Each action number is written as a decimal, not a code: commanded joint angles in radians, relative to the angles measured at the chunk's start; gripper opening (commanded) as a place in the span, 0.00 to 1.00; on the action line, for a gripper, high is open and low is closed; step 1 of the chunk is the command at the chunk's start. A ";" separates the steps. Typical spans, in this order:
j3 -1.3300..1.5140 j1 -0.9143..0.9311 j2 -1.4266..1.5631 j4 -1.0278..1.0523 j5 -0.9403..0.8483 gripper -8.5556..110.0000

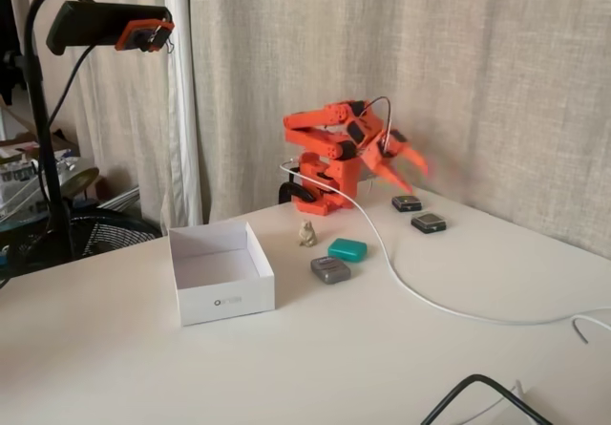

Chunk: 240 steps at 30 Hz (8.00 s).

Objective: Grasp the green cube and put it in the bin.

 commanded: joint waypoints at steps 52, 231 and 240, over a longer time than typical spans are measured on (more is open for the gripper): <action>-0.753 0.684 -1.262 0.689 0.588 0.45; -1.387 1.221 -1.362 0.230 -0.032 0.00; -1.404 1.330 -1.574 0.031 -0.097 0.02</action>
